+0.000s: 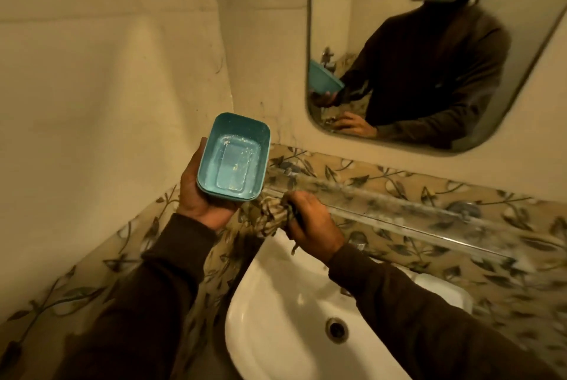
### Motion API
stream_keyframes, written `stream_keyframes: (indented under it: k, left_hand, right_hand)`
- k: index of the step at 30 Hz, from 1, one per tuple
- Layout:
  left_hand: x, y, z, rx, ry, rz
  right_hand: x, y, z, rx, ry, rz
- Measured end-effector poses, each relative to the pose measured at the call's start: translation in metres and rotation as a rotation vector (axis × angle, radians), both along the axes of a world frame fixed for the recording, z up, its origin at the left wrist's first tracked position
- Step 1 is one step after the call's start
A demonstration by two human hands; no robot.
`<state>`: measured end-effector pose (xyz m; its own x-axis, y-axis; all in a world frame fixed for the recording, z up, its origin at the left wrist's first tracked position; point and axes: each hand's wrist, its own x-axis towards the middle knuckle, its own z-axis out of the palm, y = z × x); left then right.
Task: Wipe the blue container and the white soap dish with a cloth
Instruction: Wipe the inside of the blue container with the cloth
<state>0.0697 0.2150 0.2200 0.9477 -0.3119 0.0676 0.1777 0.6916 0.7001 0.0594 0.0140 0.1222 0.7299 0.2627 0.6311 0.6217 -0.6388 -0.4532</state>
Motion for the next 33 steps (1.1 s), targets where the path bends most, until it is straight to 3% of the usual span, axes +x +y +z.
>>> stream_keyframes:
  k: [12, 21, 25, 33]
  left_hand:
    - [0.015, -0.103, 0.022, -0.157, -0.085, -0.192]
    - [-0.002, -0.208, 0.041, -0.112, -0.126, -0.443]
    - [-0.019, -0.247, 0.038, -0.092, -0.105, -0.492]
    - [-0.047, -0.294, 0.028, -0.036, -0.117, -0.597]
  right_hand:
    - [-0.078, -0.098, 0.123, 0.312, -0.202, -0.189]
    - [-0.109, -0.153, 0.179, 0.413, -0.317, -0.357]
    - [-0.118, -0.167, 0.193, 0.226, -0.22, -0.514]
    - [-0.125, -0.178, 0.188, -0.449, -0.162, -0.996]
